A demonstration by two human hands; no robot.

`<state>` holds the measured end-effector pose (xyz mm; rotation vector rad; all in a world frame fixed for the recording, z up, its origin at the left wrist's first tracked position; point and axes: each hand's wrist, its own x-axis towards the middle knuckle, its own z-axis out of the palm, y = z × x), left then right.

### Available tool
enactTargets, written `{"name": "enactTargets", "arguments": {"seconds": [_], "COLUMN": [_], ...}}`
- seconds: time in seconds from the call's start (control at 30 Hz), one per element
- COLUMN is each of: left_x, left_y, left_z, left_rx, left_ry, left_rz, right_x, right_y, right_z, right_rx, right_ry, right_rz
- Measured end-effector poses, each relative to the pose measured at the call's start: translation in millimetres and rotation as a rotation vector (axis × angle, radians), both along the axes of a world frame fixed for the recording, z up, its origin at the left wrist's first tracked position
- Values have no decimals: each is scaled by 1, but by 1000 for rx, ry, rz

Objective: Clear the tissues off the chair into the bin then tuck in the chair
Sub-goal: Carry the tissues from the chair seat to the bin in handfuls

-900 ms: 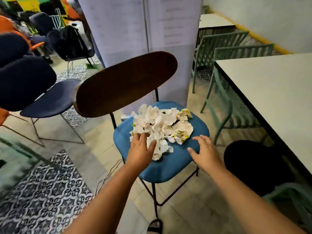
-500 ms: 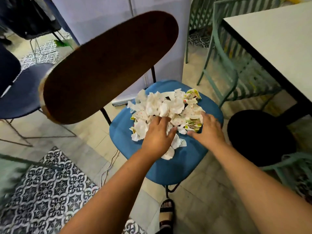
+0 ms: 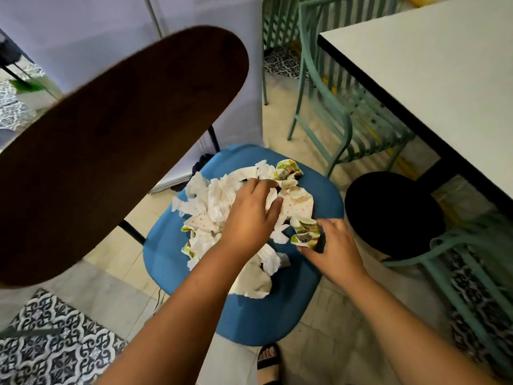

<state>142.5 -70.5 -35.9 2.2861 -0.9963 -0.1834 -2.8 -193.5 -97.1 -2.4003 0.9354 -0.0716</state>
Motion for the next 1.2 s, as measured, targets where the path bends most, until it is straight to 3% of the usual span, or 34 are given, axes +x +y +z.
{"name": "enactTargets", "arguments": {"seconds": [0.17,0.3,0.4,0.53,0.83,1.2], "left_x": [43,76,89,95,94,67], "left_y": [-57,-103,-122,-129,-130,-105], "left_z": [0,-1,-6,-12,-22,9], "left_rx": [76,307,503,615,427,193], "left_ry": [-21,-92,-90,-101,-167,-213], "left_rz": [5,16,-94,-176,-194,-154], "right_x": [-14,-14,-11,-7,-3,-4], "right_y": [-6,-13,-18,-20,-20,-19], "right_z": [0,2,7,11,12,18], "right_rx": [105,122,141,154,187,234], "right_ry": [-43,-99,-136,-154,-194,-234], "right_rz": [-54,-106,-169,-206,-259,-359]}}
